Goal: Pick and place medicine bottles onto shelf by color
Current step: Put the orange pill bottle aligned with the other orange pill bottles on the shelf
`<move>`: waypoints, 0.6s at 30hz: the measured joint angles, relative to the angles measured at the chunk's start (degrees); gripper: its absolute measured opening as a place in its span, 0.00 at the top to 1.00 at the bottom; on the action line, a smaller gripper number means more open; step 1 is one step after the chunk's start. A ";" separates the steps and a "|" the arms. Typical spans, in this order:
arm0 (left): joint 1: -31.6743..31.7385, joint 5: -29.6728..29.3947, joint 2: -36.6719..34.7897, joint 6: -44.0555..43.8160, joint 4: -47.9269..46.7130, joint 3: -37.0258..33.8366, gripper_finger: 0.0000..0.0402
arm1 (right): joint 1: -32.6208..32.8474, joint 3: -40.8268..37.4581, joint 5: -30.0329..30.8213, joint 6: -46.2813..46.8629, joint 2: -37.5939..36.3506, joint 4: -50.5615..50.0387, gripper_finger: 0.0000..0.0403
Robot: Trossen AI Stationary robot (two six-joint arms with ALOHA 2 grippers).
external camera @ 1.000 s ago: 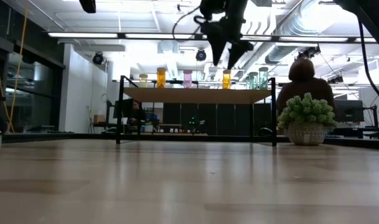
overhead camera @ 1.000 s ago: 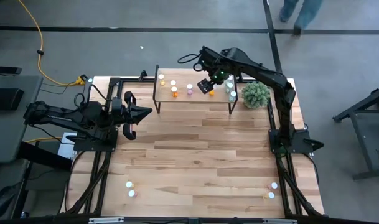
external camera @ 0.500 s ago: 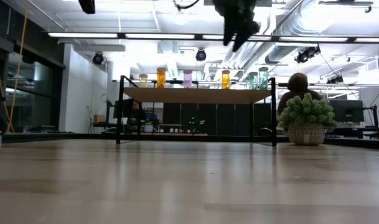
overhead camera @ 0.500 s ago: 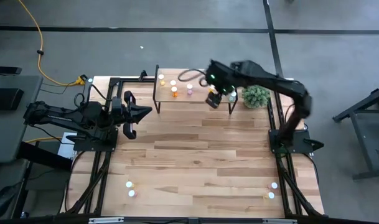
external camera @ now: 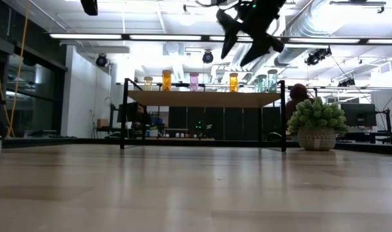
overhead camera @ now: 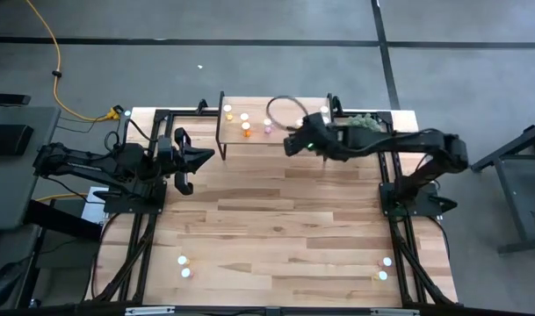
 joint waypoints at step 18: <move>-0.01 -2.98 0.00 -1.52 0.03 0.00 1.00 | 1.83 5.45 12.80 15.13 11.28 -11.58 0.32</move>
